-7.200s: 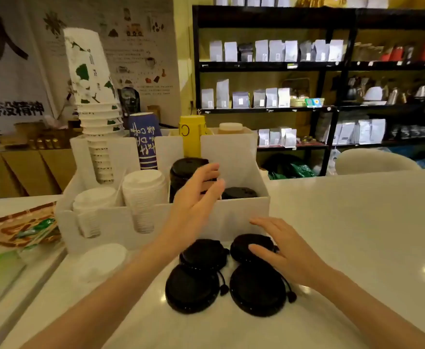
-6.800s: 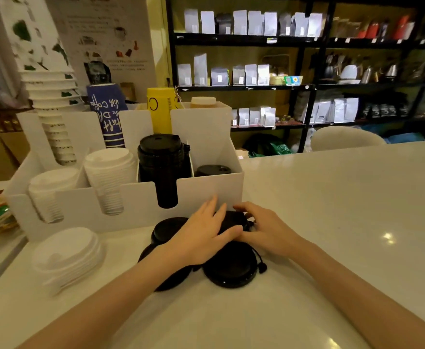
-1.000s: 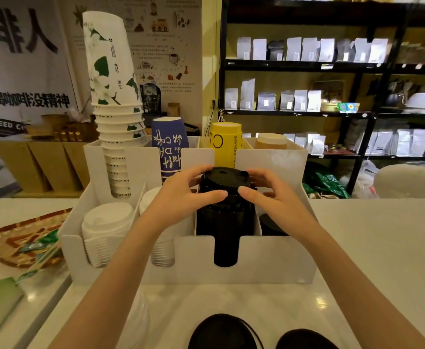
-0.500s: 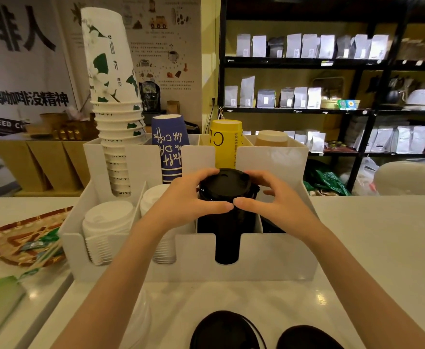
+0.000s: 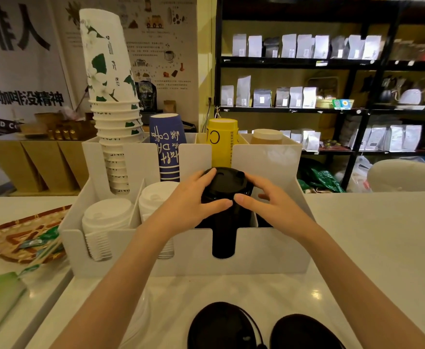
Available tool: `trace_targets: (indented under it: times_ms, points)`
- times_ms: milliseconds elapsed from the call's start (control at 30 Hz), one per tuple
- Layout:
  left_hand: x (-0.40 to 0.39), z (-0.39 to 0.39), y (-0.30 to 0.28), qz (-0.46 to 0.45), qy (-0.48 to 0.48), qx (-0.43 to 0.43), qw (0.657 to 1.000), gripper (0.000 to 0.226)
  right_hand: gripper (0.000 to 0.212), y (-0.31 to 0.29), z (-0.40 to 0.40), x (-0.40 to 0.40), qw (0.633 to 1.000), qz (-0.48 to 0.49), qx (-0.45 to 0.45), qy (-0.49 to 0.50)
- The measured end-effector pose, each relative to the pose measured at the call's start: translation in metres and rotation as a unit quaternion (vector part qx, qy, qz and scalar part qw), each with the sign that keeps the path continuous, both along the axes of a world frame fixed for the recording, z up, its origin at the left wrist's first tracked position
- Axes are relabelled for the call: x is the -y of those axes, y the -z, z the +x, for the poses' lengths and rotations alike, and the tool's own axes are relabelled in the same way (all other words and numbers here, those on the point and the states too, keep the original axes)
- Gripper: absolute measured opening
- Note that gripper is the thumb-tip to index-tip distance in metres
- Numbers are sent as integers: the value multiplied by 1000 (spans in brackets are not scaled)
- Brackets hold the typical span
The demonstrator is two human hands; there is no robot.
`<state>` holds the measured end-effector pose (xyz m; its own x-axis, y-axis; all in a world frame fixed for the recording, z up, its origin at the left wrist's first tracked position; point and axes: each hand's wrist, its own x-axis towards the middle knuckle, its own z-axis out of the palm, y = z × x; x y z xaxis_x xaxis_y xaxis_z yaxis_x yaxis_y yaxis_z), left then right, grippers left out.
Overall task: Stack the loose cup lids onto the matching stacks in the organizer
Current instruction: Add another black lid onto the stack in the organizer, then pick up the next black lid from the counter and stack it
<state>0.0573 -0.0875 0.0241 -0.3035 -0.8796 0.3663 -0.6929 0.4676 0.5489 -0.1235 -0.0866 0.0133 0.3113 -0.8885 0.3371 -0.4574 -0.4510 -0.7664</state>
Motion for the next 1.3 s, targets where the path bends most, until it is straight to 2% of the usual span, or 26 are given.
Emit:
trace_targets:
  times_ms: [67,133,167,300,367,433,500,600,700,800,1033,1200,1300]
  points:
    - [-2,-1,5,-1,7,-15,1000,71,43,0,2,-6,999,-15,-27,12]
    - [-4,-2,11,-4,6,-28,1000,66,62,2,3,-15,995,-61,-37,70]
    - [-6,-3,14,-8,3,-32,999,64,65,5,3,-22,991,-93,-23,97]
    - [-12,-8,21,-23,-10,-42,999,55,55,23,0,-60,973,-192,19,124]
    - [-15,-10,22,-28,-20,-42,999,57,54,36,-5,-82,983,-165,-18,75]
    - [-21,-11,24,-29,-25,-41,998,60,54,49,-11,-101,989,-103,-100,16]
    - [-30,-12,29,-33,-30,-41,998,62,60,61,-16,-113,982,-25,-188,-22]
    - [-48,-12,40,-61,-46,-35,996,62,71,73,-15,-124,965,36,-256,-44]
    - [-74,-11,52,-104,-25,-33,994,57,66,77,-10,-131,948,4,-315,-47]
    - [-102,-2,66,-83,12,-11,996,54,57,82,-7,-132,932,-56,-356,-44]
    - [-142,19,99,136,32,71,988,68,60,88,-9,-130,939,-58,-336,-51]
    - [-143,22,97,143,67,104,982,70,56,85,-10,-133,947,-39,-313,-64]
    - [-138,20,86,127,66,94,985,64,57,79,-10,-128,958,19,-276,-75]
